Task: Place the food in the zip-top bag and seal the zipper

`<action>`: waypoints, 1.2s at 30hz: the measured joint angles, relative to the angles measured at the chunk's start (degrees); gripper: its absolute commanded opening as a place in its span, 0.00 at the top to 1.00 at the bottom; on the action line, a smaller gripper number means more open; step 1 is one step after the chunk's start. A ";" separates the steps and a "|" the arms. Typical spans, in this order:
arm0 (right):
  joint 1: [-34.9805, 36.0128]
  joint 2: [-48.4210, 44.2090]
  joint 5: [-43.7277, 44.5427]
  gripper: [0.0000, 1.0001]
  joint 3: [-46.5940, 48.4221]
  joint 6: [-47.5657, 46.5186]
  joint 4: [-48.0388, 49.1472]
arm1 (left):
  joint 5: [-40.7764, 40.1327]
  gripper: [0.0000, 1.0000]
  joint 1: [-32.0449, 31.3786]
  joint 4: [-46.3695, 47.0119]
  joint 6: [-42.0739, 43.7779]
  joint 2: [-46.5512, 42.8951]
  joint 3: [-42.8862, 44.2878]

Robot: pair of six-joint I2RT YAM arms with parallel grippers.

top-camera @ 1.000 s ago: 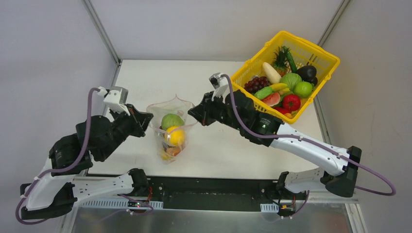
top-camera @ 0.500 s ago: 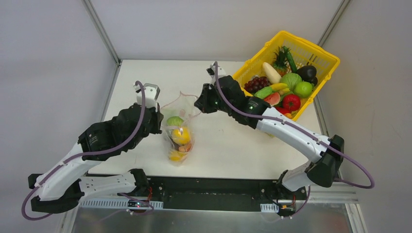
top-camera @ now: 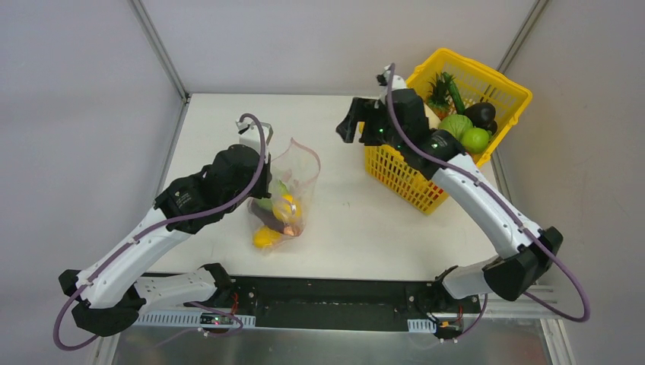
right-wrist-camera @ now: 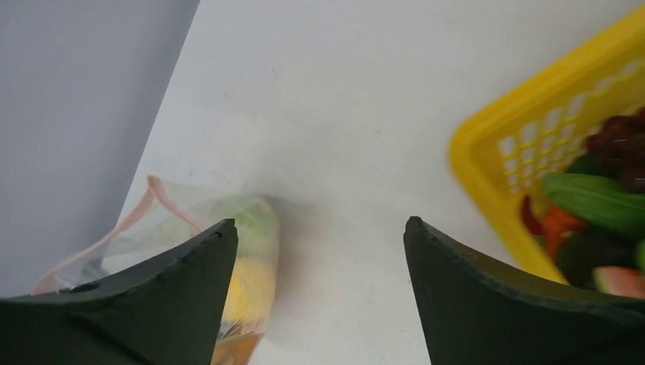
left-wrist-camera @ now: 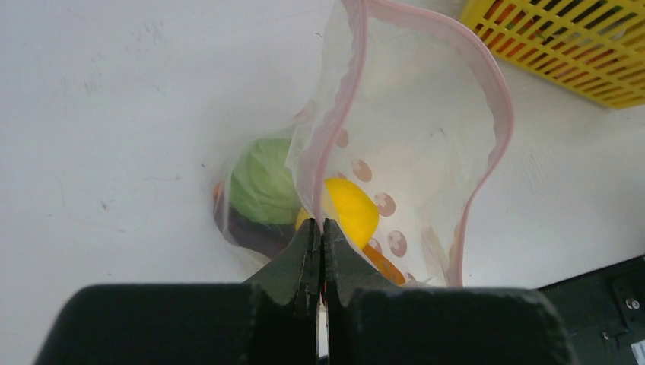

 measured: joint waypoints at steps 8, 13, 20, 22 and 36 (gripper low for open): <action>-19.96 -6.14 9.62 0.12 1.44 -2.69 -1.51 | 4.59 1.00 0.00 5.22 -0.98 -0.31 -4.52; -32.35 2.12 11.65 0.11 5.95 -3.48 -5.75 | 6.27 1.00 0.00 6.32 -0.94 -0.04 -4.44; -38.60 15.69 11.19 0.06 12.41 -8.26 -13.40 | 8.00 1.00 0.00 7.37 -0.96 0.42 -4.17; -39.10 18.69 11.89 0.05 14.86 -9.53 -14.93 | 8.00 1.00 0.00 7.89 -0.96 0.11 -4.24; -42.64 32.00 19.69 0.08 22.47 -14.36 -16.37 | 7.96 1.00 0.00 8.24 -0.94 -1.60 -5.53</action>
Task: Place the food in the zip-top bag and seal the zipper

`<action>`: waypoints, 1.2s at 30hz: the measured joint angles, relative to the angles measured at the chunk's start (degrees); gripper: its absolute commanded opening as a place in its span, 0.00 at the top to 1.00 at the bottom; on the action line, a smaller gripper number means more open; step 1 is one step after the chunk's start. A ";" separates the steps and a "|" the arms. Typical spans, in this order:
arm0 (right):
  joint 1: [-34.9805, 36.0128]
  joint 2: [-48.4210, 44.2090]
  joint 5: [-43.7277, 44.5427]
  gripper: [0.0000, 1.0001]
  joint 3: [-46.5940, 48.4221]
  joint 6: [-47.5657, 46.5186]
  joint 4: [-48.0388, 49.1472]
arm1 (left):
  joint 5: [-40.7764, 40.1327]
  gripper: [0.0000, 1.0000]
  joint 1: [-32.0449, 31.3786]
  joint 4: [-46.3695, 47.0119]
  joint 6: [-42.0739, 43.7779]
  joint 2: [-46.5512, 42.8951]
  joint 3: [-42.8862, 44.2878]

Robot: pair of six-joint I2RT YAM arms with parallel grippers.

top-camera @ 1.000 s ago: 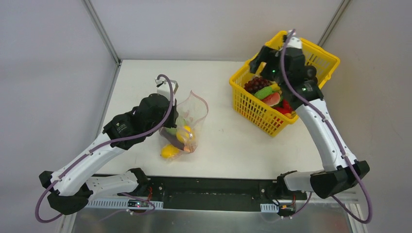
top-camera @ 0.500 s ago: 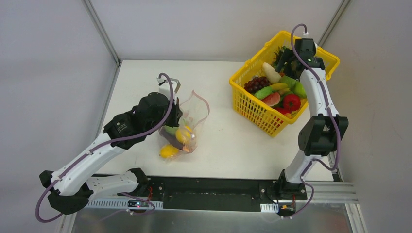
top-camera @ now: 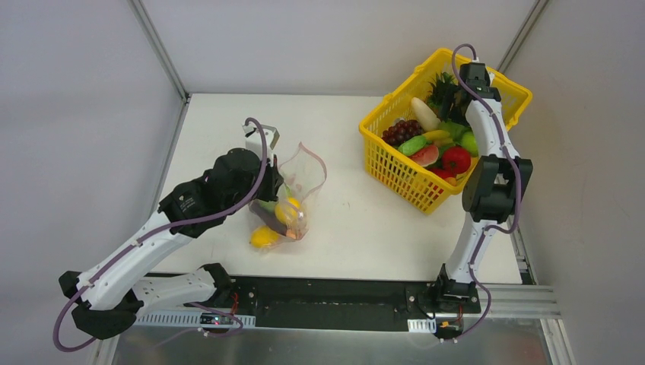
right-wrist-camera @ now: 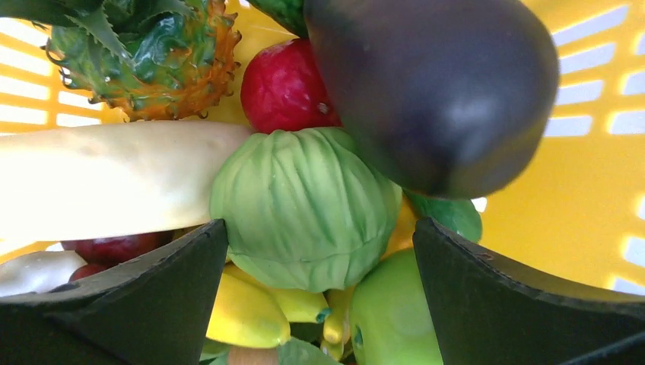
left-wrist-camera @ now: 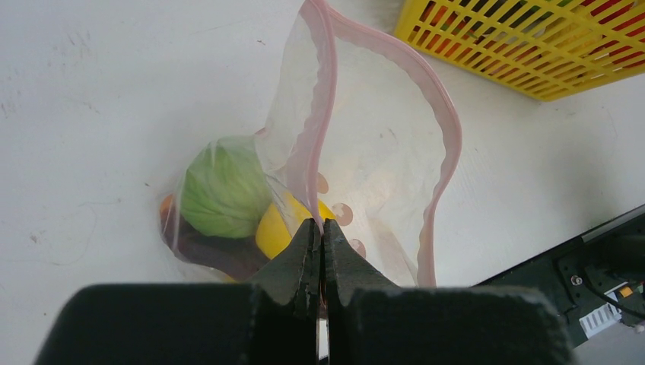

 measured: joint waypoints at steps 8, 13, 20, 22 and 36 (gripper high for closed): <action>-0.09 2.40 -1.20 0.52 0.66 -1.55 2.80 | 0.00 1.00 0.00 0.04 0.00 -0.52 -0.61; -0.42 1.51 -3.61 0.77 -0.76 -2.10 4.00 | 0.00 1.00 0.00 0.35 -0.02 -0.85 -0.85; -1.14 -7.43 -10.71 0.84 -9.64 -0.94 10.27 | 0.22 1.00 0.00 0.55 -0.02 -1.11 -1.62; -1.14 -10.40 -12.59 0.84 -11.10 -0.04 11.39 | 0.48 1.00 0.00 0.68 -0.02 -1.16 -1.86; -1.18 -26.49 -20.26 0.82 -22.73 6.05 18.53 | 0.87 1.00 0.00 0.70 -1.81 -3.50 -3.32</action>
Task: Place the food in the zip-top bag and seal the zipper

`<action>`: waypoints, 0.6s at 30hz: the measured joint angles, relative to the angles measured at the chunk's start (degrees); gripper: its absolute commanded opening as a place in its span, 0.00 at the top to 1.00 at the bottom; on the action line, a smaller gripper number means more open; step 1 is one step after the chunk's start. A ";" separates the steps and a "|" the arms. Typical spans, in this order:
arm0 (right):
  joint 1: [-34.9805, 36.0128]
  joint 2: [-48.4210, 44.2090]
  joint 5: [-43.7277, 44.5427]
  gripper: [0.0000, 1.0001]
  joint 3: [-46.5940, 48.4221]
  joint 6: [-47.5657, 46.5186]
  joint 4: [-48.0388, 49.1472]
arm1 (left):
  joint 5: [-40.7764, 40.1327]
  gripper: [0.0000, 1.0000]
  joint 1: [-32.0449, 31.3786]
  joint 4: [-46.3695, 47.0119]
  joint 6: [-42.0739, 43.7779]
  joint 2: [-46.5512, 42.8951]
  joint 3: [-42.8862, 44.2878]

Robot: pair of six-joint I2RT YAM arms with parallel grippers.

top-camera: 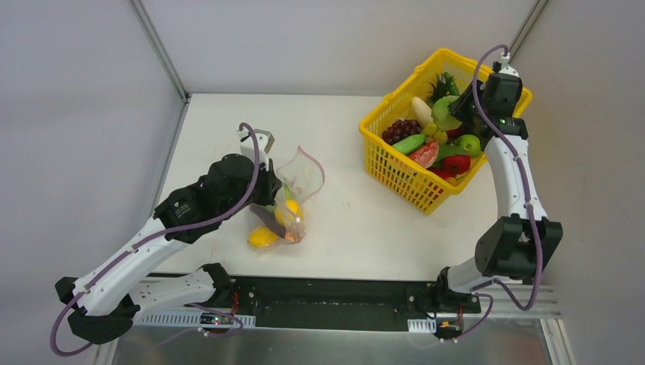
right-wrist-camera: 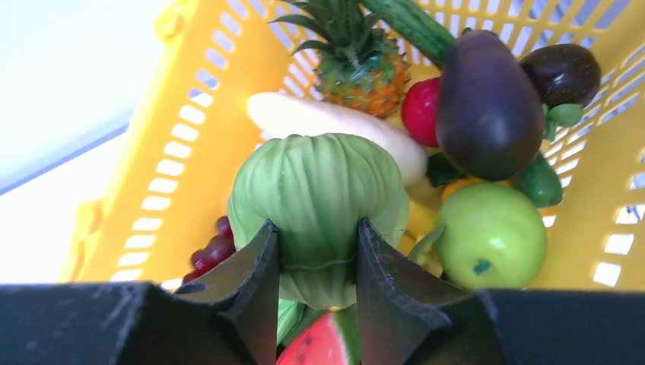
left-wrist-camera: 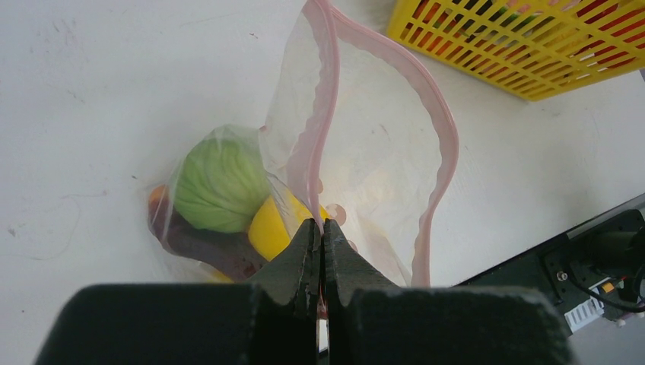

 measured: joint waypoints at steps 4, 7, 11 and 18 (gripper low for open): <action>0.00 -7.82 -4.57 0.81 -5.53 3.23 2.82 | 0.00 1.00 0.00 0.02 -0.39 0.31 0.00; 0.17 -12.76 -10.19 0.81 -7.48 6.01 3.21 | 0.02 1.00 0.00 0.02 -0.96 0.52 0.00; 0.37 -16.55 -16.65 0.81 -8.39 9.27 4.15 | 0.07 1.00 0.00 0.04 -1.36 0.72 0.00; 0.39 -17.68 -31.89 0.79 -10.54 17.07 9.73 | 0.11 1.00 0.00 0.04 -1.55 1.22 0.00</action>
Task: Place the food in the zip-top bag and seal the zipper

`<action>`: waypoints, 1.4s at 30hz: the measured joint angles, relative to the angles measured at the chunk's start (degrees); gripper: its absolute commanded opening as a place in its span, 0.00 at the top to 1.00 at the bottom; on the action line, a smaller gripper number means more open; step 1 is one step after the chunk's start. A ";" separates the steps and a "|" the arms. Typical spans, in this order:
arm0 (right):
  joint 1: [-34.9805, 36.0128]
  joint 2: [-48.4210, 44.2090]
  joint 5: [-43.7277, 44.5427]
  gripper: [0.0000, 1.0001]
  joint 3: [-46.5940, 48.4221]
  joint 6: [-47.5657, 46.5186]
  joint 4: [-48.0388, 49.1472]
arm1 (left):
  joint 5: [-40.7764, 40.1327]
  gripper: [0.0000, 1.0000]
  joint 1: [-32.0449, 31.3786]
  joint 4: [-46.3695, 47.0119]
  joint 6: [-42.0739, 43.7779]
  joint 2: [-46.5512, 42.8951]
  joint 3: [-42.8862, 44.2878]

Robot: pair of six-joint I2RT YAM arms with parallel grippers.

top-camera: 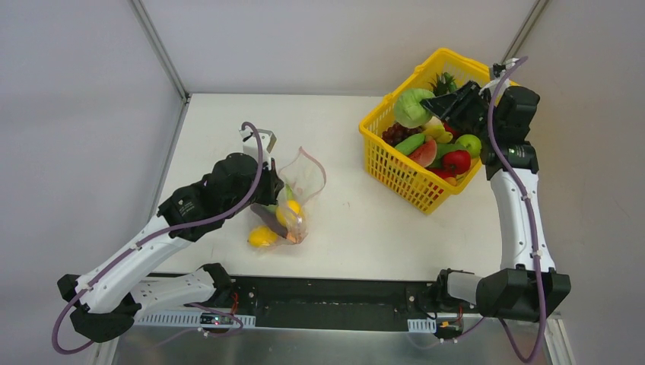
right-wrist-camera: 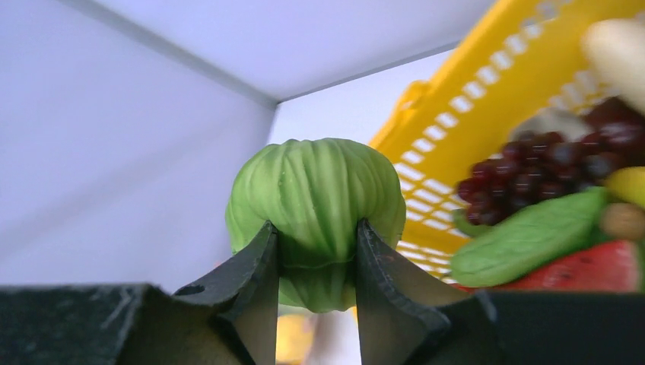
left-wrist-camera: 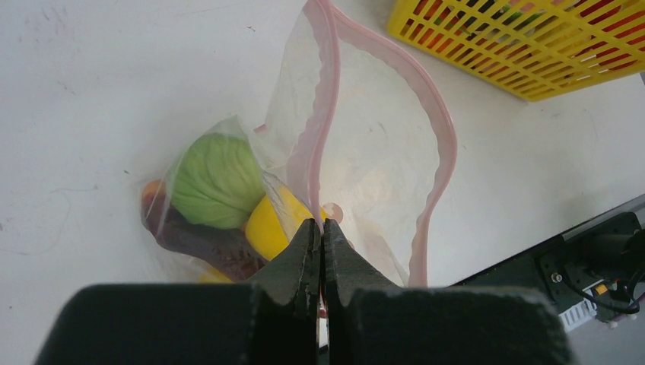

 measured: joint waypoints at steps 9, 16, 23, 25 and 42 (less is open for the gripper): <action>7.72 1.73 -18.69 0.75 -0.44 5.49 8.35 | 0.22 1.00 0.00 0.83 -0.37 0.00 0.00; 19.80 5.46 -21.18 0.74 3.50 -3.41 1.03 | 0.94 1.00 0.00 1.46 -1.38 -0.13 0.00; 31.91 6.69 -17.42 0.73 5.64 -10.47 -3.37 | 4.02 1.00 0.00 3.08 -2.40 0.28 0.13; 34.45 7.08 -15.52 0.73 5.64 -11.76 -3.48 | 4.96 1.00 0.00 3.43 -2.84 0.68 0.31; 44.30 13.66 -1.75 0.17 7.93 -20.61 -10.36 | 5.57 1.00 0.00 4.48 -4.63 -2.47 0.09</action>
